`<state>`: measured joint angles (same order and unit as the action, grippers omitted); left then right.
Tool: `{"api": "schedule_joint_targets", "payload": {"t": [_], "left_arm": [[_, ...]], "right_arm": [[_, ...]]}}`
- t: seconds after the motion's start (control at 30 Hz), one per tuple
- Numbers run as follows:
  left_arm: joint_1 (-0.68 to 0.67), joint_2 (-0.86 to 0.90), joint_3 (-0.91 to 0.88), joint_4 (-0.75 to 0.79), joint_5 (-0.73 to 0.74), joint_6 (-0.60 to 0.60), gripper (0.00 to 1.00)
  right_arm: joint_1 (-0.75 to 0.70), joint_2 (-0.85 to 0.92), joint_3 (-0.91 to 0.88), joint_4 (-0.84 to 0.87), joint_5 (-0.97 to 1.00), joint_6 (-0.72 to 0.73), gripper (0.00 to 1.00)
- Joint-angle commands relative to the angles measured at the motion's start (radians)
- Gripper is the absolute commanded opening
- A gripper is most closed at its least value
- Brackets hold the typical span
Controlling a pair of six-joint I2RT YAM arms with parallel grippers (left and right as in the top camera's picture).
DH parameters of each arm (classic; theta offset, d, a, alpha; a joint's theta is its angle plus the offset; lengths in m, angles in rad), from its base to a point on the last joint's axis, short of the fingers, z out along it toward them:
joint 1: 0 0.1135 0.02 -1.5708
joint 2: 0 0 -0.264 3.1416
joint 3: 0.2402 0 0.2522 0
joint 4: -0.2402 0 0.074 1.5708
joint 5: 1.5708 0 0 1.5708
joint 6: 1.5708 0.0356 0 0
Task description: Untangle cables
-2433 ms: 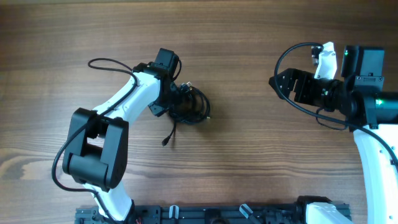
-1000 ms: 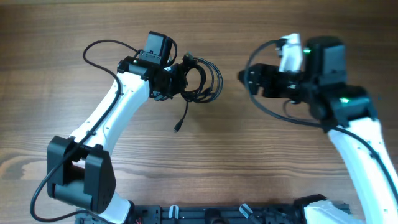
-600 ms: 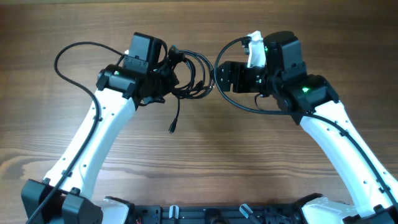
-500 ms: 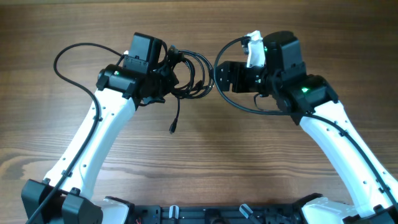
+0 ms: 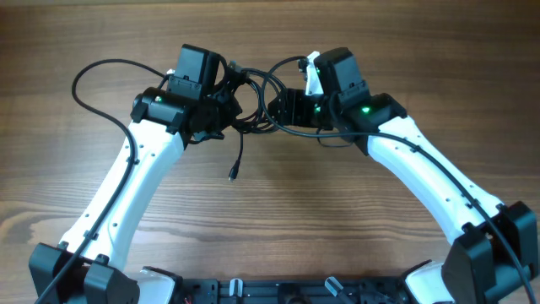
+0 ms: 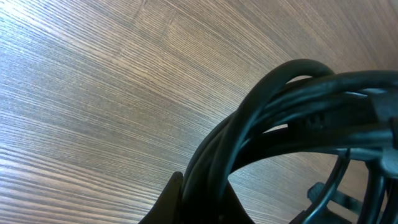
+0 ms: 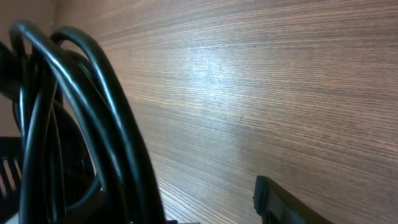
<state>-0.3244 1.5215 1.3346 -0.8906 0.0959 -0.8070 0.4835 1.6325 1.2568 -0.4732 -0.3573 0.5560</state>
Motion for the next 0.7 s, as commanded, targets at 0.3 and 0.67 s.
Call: {"api": "schedule_joint_targets", "payload": {"t": [0.3,0.67], "left_arm": [[0.09,-0.079,0.014,0.11,0.293,0.063,0.04],[0.365,-0.122,0.014,0.203,0.683,0.067,0.04]], "right_arm": [[0.001,0.031,-0.004,-0.117,0.28,0.124,0.15],[0.0,0.031,-0.004,-0.091,0.186,0.069,0.11]]}}
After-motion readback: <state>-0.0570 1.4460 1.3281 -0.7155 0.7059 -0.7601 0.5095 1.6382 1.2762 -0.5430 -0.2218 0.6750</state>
